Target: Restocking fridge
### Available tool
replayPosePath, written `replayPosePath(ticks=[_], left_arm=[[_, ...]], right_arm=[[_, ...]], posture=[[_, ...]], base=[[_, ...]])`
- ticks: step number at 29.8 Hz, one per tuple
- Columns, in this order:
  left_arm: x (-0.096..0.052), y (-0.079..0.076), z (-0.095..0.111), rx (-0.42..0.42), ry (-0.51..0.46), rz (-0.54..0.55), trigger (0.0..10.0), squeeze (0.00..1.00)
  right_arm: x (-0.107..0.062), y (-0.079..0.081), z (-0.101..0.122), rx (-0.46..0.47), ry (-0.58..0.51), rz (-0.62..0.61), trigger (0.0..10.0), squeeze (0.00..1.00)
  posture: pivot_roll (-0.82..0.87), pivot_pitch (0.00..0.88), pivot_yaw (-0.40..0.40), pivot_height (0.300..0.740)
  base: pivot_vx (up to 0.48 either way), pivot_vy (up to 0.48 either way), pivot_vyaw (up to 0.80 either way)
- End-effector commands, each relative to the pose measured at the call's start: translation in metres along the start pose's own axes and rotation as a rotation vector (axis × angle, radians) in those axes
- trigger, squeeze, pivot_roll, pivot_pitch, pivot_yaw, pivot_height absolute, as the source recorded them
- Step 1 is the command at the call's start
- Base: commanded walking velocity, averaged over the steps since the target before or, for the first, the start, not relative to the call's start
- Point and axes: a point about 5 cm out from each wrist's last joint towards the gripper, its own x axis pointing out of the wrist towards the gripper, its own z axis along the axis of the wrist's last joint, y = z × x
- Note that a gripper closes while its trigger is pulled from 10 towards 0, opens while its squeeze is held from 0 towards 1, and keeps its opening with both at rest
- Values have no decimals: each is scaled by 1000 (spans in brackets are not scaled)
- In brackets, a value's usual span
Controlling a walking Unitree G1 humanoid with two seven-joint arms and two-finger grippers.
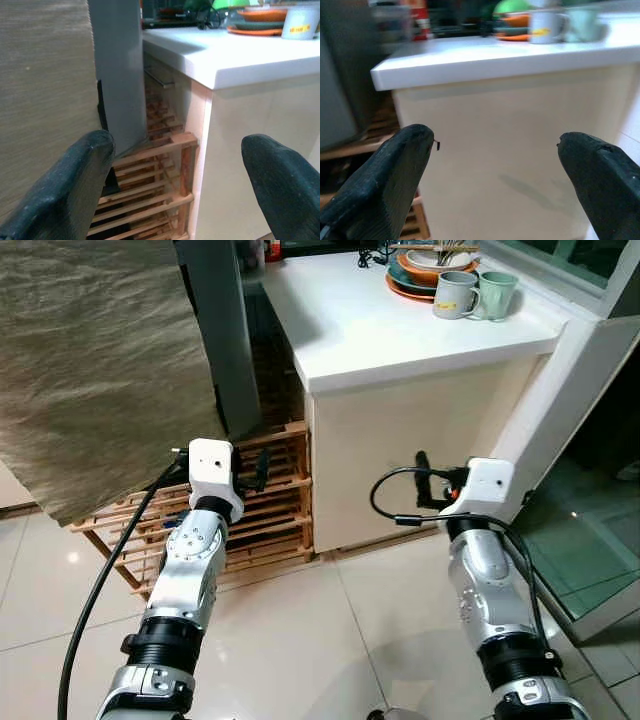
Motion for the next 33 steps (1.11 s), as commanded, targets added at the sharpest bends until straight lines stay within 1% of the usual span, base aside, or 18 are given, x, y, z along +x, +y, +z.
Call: replayPosePath(ticks=[1, 4, 5, 6, 7, 8, 12, 13, 14, 17, 18, 21, 23, 24, 26, 28, 32, 33], left_arm=[[-2, 2, 1, 0, 13, 22, 10000, 1000], [-3, 0, -1, 9, 26, 4, 10000, 1000], [-4, -3, -2, 18, 30, -9, 10000, 965], [-4, -3, -2, 18, 30, -9, 10000, 965], [-4, -2, -1, 28, 27, -10, 10000, 400], [-2, 0, 3, 46, 17, -3, 10000, 0], [1, 2, 8, 52, -2, 16, 10000, 0], [4, 2, 10, 58, -7, 28, 10000, 0], [6, 5, 6, 80, 18, 48, 10000, 0], [7, 8, 4, 98, 34, 65, 10000, 0], [9, 9, 1, 131, 51, 82, 10000, 0], [10, 9, 0, 132, 56, 86, 10000, 0], [8, 0, 2, 101, 31, 48, 10000, 0], [8, 0, 2, 101, 31, 48, 10000, 0], [12, 3, 3, 57, 34, 80, 10000, 0], [15, 3, 1, 40, 47, 93, 10000, 0], [19, 4, 3, 35, 43, 98, 10000, 0], [22, 8, 4, 40, 39, 109, 10000, 0]], right_arm=[[2, 5, 3, -32, -18, 38, 10000, 0], [1, 4, 0, -8, -2, 51, 10000, 0], [-2, -1, -4, 11, 12, 36, 10000, 0], [-2, -1, -4, 11, 12, 36, 10000, 0], [-3, -3, -5, 15, 21, 21, 10000, 0], [-2, -4, -7, 17, 38, 15, 10000, 0], [0, -1, -7, 7, 42, 53, 10000, 0], [5, -2, -6, 3, 41, 60, 10000, 0], [10, 0, -5, 4, 49, 69, 10000, 0], [13, 2, -5, -10, 57, 76, 10000, 0], [15, 4, -5, -24, 68, 76, 10000, 0], [17, 8, -3, -22, 64, 93, 10000, 0], [14, 11, -4, -30, 58, 121, 10000, 0], [14, 11, -4, -30, 58, 121, 10000, 0], [13, 9, -7, -30, 69, 126, 10000, 0], [12, 7, -8, -32, 72, 127, 10000, 0], [14, 8, -7, -31, 67, 127, 10000, 0], [15, 10, -5, -29, 60, 135, 10000, 0]], posture=[[-135, 0, 2, 740], [-137, 0, 6, 740], [-133, 0, -1, 740], [-133, 0, -1, 740], [-126, 0, -13, 740], [-113, 0, -18, 740], [-108, 0, -16, 740], [-98, 0, -26, 740], [-96, 0, -31, 740], [-95, 0, -34, 740], [-101, 0, -38, 740], [-110, 0, -38, 740], [-111, 0, -40, 740], [-111, 0, -40, 740], [-121, 0, -34, 740], [-125, 0, -32, 740], [-133, 0, -25, 740], [-134, 0, -21, 740]], base=[[240, 416, 0], [241, 416, 0], [0, 416, 525], [0, 416, 525], [0, 416, 488], [240, 416, 450], [240, 416, 441], [240, 416, 0], [0, 420, 0], [160, 417, 0], [0, 0, 0], [0, 0, 0], [0, 0, 0], [0, 0, 0], [401, 0, 0], [446, 0, 0], [449, 0, 0], [446, 0, 0]])
